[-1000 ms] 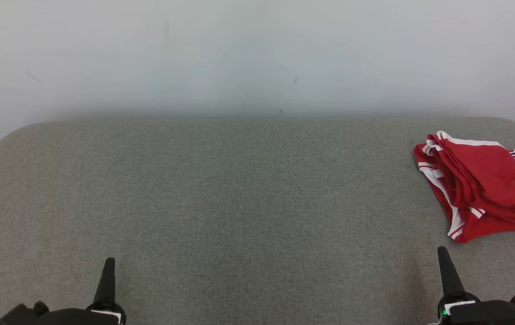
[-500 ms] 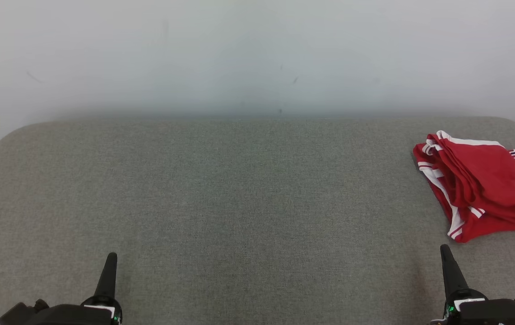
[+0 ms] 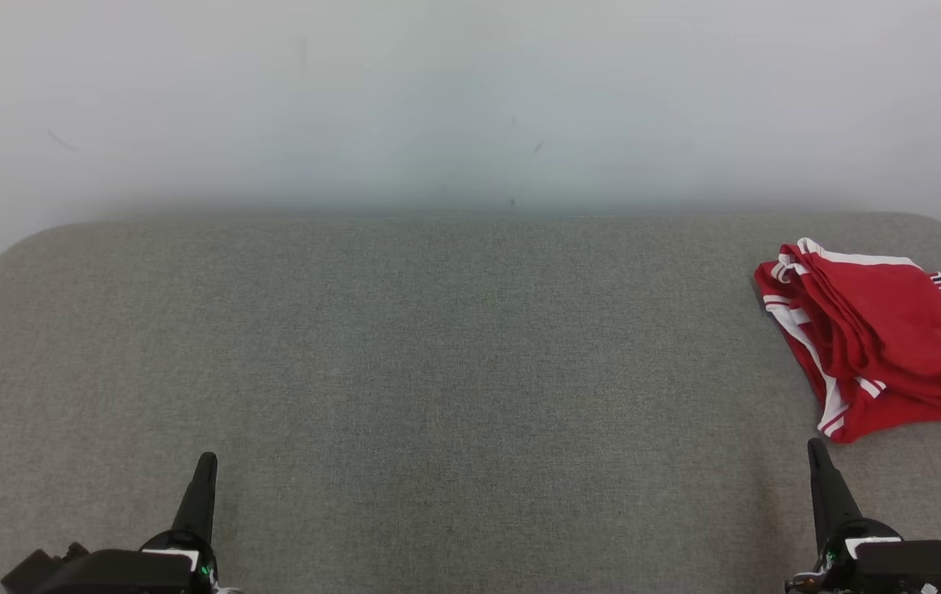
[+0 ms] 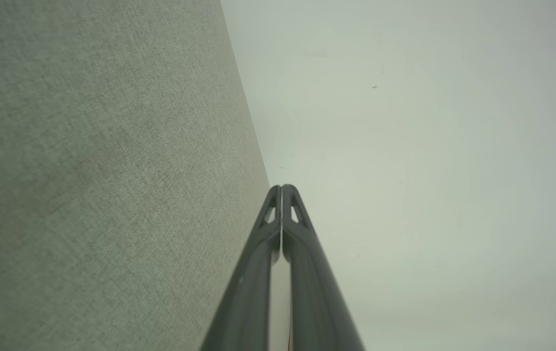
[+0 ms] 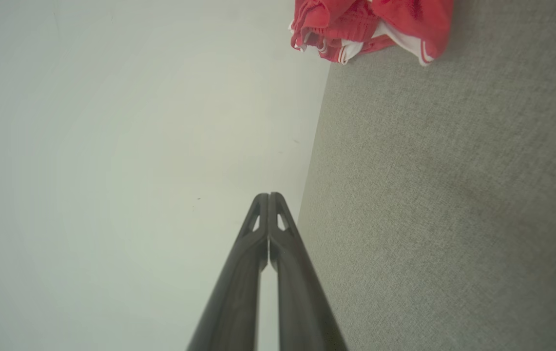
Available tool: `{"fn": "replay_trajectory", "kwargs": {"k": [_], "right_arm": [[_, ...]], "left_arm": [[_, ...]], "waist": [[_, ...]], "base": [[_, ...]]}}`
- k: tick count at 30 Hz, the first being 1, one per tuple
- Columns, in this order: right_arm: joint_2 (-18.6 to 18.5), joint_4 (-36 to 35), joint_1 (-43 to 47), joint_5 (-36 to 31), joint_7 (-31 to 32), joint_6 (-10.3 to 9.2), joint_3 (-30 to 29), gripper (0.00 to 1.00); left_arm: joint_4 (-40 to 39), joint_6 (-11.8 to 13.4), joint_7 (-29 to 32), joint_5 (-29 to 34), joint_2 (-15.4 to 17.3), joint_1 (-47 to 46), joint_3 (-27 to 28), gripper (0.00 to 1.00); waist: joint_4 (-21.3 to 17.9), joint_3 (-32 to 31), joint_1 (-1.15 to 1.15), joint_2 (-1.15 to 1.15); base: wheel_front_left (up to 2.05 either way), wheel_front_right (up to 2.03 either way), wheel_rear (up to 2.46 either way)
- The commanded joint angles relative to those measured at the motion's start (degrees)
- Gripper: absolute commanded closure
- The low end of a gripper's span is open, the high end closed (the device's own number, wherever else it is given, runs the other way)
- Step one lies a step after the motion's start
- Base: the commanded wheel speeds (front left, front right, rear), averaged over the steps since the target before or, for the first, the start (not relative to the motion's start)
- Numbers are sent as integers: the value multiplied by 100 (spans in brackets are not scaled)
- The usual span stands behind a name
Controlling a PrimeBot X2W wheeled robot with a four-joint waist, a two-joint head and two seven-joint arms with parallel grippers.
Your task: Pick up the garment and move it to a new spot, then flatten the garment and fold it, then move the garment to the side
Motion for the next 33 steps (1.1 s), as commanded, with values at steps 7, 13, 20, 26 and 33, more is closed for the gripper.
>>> {"fn": "replay_trajectory", "kwargs": {"k": [7,13,20,26,33], "right_arm": [[-6,-27,-89,336,88,-9,-57,100],[1,-31,-113,568,155,-9,-90,100],[9,-38,-97,818,222,-10,-127,100],[19,-35,-98,807,229,-10,-138,100],[29,-34,-99,791,245,-10,-150,100]], "left_arm": [[33,-60,99,-394,27,-141,38,100],[59,-84,171,-642,28,-152,49,100],[84,-95,237,-921,28,-217,61,100],[81,-97,245,-927,28,-219,60,100],[80,-97,245,-927,28,-218,60,100]], "waist": [[-2,3,0,0],[-4,5,0,0],[-6,8,0,0],[-7,8,0,0],[-7,8,0,0]], "base": [[0,0,0],[0,0,0],[0,0,0],[0,0,0],[0,0,0]]}}
